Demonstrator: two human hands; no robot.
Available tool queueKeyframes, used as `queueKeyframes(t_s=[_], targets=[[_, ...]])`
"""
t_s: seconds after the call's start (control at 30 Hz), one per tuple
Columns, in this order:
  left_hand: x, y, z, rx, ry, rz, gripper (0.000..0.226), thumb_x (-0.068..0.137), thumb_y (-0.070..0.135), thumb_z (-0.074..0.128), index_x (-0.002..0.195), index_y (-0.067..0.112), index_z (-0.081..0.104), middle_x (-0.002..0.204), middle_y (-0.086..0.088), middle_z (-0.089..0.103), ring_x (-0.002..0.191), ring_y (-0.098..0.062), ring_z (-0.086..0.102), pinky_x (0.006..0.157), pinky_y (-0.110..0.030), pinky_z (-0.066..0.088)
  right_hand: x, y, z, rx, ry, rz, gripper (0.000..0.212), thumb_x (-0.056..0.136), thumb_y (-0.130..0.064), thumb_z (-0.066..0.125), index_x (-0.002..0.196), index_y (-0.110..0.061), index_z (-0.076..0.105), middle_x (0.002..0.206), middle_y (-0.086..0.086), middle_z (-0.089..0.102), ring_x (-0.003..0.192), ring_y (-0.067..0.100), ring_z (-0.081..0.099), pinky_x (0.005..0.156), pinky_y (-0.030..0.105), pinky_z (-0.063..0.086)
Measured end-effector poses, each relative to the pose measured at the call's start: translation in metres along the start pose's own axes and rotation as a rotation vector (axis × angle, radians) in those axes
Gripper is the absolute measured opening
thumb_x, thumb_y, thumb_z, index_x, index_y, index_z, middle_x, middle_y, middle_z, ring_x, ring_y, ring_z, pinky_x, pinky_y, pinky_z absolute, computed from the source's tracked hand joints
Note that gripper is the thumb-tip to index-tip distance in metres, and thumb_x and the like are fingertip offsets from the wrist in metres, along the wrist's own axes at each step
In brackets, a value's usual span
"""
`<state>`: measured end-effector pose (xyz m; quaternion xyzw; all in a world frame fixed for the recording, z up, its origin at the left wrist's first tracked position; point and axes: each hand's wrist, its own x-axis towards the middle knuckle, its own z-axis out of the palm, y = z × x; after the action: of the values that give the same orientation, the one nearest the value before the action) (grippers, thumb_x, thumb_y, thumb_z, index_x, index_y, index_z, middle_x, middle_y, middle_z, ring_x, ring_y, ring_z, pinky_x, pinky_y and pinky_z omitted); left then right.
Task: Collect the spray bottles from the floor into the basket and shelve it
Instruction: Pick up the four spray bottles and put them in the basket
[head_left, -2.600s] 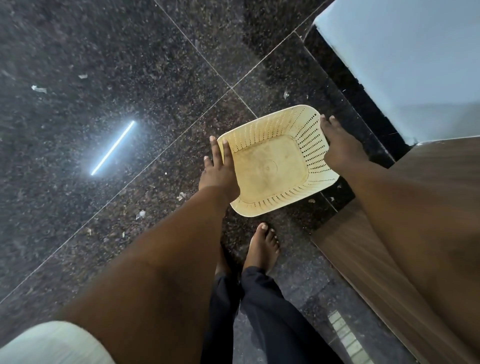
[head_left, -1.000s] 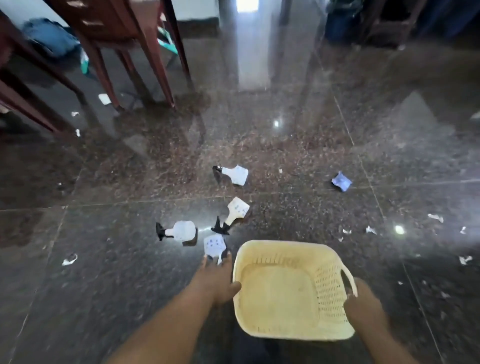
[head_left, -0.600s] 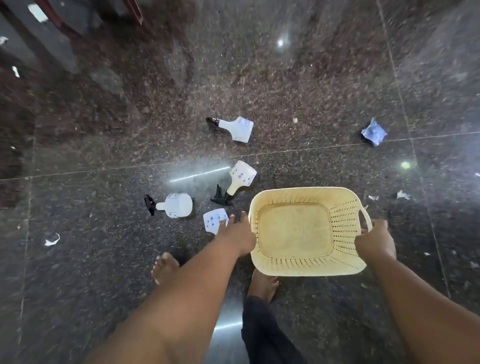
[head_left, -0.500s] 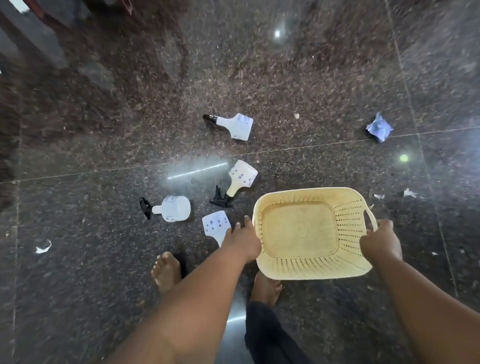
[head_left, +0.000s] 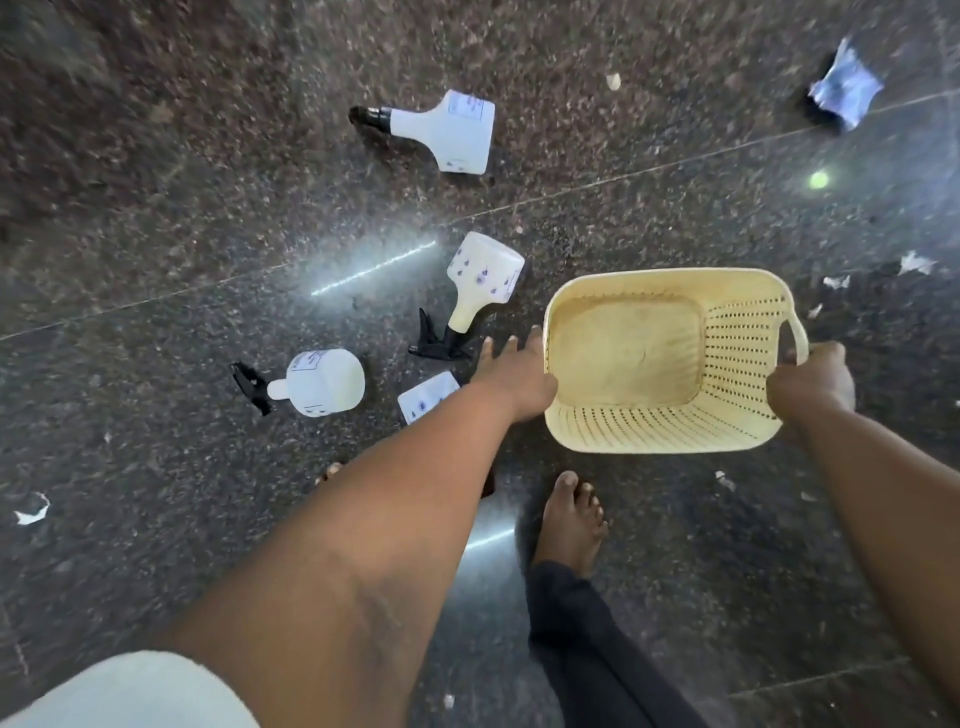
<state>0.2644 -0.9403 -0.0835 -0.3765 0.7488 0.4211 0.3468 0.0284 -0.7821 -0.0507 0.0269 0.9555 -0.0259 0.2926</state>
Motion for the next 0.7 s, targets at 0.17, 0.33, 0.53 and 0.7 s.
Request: queueKeyframes(t_s=[0.17, 0.33, 0.53, 0.7], targets=[[0.01, -0.017, -0.001, 0.009, 0.055, 0.068, 0.071, 0.097, 0.033, 0.037, 0.154, 0.012, 0.002, 0.158, -0.012, 0.024, 0.148, -0.024, 0.013, 0.12, -0.044, -0.005, 0.002, -0.005, 0.016, -0.006, 0.013, -0.031, 0.032, 0.093, -0.01, 0.049, 0.124, -0.004, 0.045, 0.123, 0.025, 0.057, 0.116, 0.04, 0.054, 0.084, 0.04, 0.042], [0.011, -0.029, -0.008, -0.041, 0.071, 0.133, 0.068, 0.099, 0.042, 0.034, 0.155, 0.017, 0.005, 0.156, -0.008, 0.032, 0.147, -0.022, 0.019, 0.119, -0.045, -0.005, 0.003, -0.008, 0.026, -0.026, 0.036, -0.032, 0.036, 0.089, -0.014, 0.051, 0.123, -0.005, 0.048, 0.121, 0.025, 0.06, 0.111, 0.043, 0.056, 0.088, 0.046, 0.046], [-0.048, -0.108, -0.038, -0.289, 0.355, 0.046, 0.056, 0.097, 0.05, 0.043, 0.146, 0.022, 0.038, 0.143, -0.003, 0.051, 0.134, -0.027, 0.043, 0.117, -0.047, 0.02, -0.048, -0.021, 0.036, -0.127, 0.187, -0.054, 0.056, 0.088, -0.036, 0.057, 0.132, -0.007, 0.041, 0.138, 0.022, 0.044, 0.127, 0.042, 0.044, 0.102, 0.052, 0.037], [-0.101, -0.212, -0.044, -0.192, 0.465, -0.194, 0.062, 0.092, 0.042, 0.057, 0.147, 0.022, 0.036, 0.144, -0.01, 0.048, 0.128, -0.031, 0.047, 0.102, -0.041, 0.039, -0.149, -0.03, 0.068, -0.104, 0.004, -0.408, 0.027, 0.093, -0.025, 0.055, 0.115, -0.008, 0.056, 0.108, 0.014, 0.062, 0.092, 0.03, 0.056, 0.074, 0.034, 0.042]])
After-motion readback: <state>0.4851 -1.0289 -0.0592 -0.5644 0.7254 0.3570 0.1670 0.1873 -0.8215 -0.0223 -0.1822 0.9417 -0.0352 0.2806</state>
